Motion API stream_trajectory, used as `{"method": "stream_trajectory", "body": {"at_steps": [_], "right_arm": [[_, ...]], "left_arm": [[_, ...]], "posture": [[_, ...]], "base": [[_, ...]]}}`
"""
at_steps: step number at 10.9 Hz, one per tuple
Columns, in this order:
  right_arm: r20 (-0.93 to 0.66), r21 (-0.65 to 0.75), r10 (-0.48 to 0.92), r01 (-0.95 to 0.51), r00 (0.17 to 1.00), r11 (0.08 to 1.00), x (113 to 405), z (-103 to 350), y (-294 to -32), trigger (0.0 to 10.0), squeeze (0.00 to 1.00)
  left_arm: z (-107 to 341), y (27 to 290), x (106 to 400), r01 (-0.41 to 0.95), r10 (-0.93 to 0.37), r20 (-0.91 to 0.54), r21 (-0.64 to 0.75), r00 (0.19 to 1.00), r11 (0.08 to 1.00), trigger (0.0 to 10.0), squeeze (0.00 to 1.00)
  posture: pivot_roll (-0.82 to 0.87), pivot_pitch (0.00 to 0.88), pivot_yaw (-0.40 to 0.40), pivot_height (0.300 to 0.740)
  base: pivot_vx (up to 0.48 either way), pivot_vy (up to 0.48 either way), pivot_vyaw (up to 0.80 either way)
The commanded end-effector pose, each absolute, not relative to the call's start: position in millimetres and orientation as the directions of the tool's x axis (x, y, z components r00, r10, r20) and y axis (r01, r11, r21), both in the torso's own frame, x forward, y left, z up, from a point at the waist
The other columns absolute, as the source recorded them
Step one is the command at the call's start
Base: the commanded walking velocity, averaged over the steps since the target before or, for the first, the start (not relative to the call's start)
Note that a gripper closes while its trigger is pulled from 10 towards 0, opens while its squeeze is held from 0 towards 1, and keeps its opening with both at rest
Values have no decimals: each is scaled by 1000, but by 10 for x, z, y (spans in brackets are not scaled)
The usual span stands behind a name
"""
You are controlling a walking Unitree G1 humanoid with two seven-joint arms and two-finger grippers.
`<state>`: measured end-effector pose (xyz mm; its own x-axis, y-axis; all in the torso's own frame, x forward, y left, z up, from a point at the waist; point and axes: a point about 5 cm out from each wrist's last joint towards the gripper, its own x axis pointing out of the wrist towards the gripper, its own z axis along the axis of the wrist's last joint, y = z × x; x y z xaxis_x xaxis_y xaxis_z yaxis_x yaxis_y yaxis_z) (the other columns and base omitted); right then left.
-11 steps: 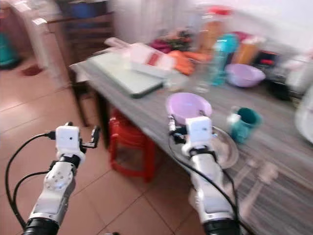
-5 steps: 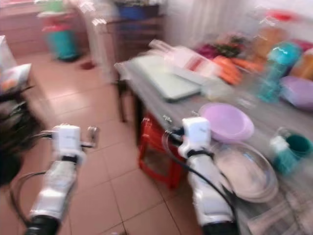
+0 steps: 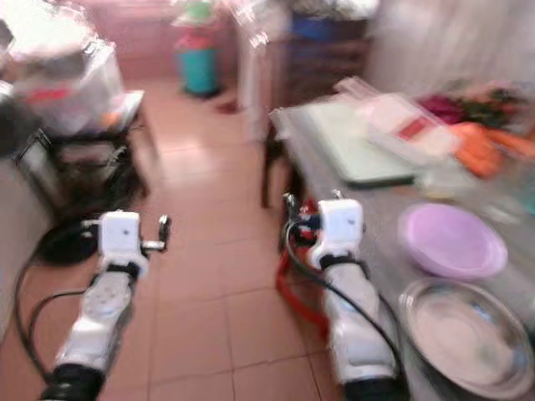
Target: Setting the table
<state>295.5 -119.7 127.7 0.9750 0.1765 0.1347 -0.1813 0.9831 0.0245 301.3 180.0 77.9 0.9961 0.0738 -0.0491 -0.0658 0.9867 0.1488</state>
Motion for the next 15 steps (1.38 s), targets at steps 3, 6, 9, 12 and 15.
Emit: {"method": "stream_trajectory", "body": {"at_steps": [3,6,9,12,15], "right_arm": [[96,40,133,-137,986,990,2999,1176,-1315,10000,0],[19,-3,162,-162,987,987,2977,880,-1373,10000,0],[-126,-22,118,-122,985,992,2901,502,-1500,10000,0],[-212,-9,59,-62,975,998,2908,288,-1650,10000,0],[-264,31,45,-38,964,999,2938,196,-1672,10000,0]], "left_arm": [[668,1845,3024,-61,82,-112,178,990,982,10000,0],[397,1903,2984,-39,83,-256,171,963,984,10000,0],[-11,1837,2835,63,-9,-470,99,882,993,10000,0],[-162,1785,2770,107,-74,-554,27,829,994,10000,0],[-278,1878,2676,55,-30,-627,22,778,998,10000,0]], "posture": [[75,0,10,740],[85,0,33,740],[51,0,34,740],[58,0,19,740],[42,0,18,740]], "base": [[0,0,0],[0,0,0],[0,0,0],[0,0,0],[0,0,0]]}}
